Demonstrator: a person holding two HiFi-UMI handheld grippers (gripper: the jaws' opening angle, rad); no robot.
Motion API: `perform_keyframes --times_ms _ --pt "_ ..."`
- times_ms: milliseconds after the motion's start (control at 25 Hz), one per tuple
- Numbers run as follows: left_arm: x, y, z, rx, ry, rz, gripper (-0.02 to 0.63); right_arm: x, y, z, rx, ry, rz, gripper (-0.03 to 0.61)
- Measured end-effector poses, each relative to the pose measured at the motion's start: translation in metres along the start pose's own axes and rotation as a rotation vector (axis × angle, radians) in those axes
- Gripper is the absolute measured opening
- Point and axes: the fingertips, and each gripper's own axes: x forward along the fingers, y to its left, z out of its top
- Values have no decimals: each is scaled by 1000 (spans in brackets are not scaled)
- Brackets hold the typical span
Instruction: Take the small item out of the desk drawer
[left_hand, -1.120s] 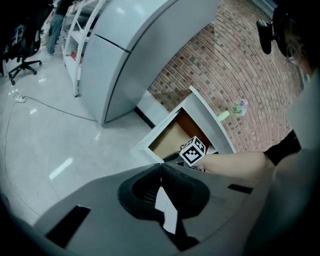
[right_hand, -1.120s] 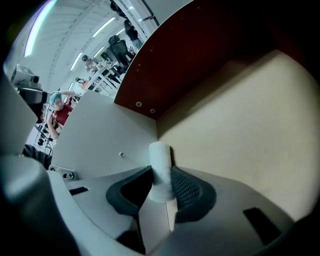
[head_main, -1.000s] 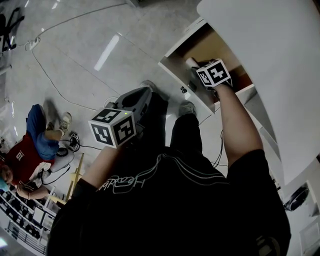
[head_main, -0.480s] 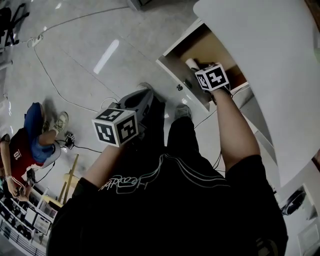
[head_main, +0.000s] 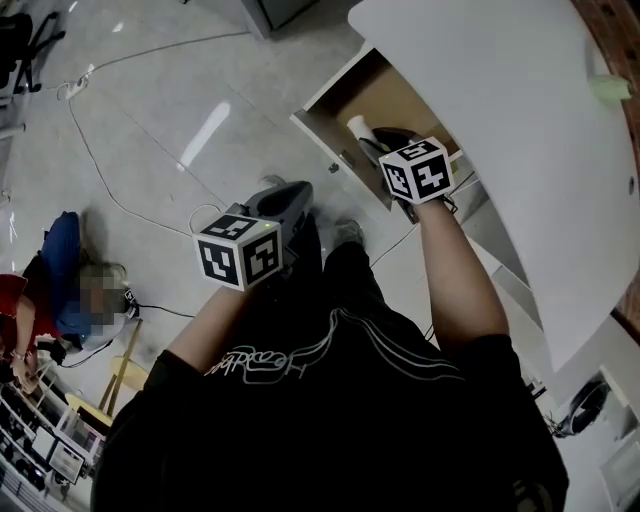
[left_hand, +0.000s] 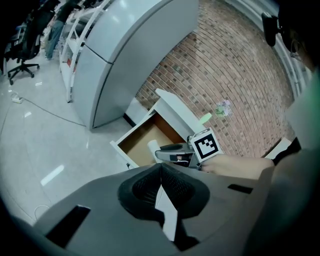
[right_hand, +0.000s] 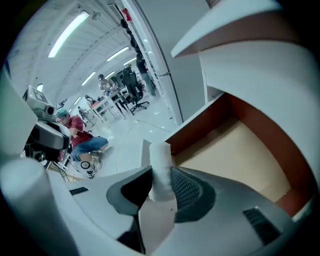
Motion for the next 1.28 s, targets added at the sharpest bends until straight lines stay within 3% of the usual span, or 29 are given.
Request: perform_keyframes --times_ms 280,600,880,1280 --pt "-18 -66 9 90 -62 -15 21 -93 37 21 23 -164 58 135" --pt "-76 -179 32 238 -169 -93 21 -246 100 54 -65 -335 142 135" --pt "-123 -249 58 315 -297 -104 21 -340 135 74 -107 -508 225 135" --pt "-164 -326 87 415 -506 -142 21 -438 151 80 -196 -661 246 135"
